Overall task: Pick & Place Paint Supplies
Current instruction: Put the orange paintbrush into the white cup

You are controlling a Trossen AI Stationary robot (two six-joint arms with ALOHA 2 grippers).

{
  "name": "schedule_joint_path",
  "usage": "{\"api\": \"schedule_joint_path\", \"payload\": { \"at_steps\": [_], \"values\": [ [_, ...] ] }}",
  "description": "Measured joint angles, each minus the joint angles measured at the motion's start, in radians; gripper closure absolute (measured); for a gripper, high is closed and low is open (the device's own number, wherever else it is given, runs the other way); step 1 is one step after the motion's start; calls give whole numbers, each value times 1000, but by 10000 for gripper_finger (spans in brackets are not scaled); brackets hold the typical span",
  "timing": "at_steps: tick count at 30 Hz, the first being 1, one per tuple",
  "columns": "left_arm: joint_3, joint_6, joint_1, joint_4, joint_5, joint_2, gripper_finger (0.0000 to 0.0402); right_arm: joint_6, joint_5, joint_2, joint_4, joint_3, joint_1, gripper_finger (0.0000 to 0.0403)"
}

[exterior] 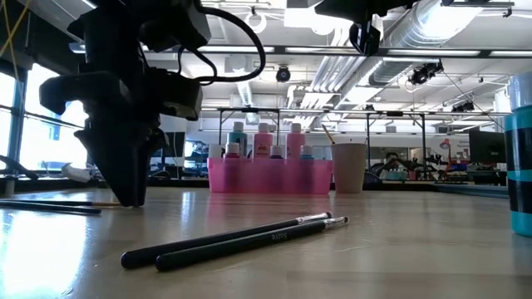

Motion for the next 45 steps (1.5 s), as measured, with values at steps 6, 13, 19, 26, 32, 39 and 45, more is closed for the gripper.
{"api": "schedule_joint_path", "payload": {
  "at_steps": [6, 13, 19, 26, 32, 39, 45],
  "values": [
    [0, 0, 0, -10, 0, 0, 302, 0, 0, 0, 0, 0, 0, 399],
    [-1, 1, 0, -11, -6, 1, 302, 0, 0, 0, 0, 0, 0, 399],
    [-1, 3, 0, -11, -19, 1, 302, 0, 0, 0, 0, 0, 0, 399],
    [-1, 3, 0, -37, -28, 1, 302, 0, 0, 0, 0, 0, 0, 399],
    [-1, 3, 0, -81, -32, 1, 302, 0, 0, 0, 0, 0, 0, 399],
    [-3, 3, 0, -60, -37, 1, 302, -1, 0, 0, 0, 0, 0, 399],
    [-3, -8, 0, -48, -54, 18, 302, -2, 0, 0, 0, 0, 0, 399]
  ]
}}
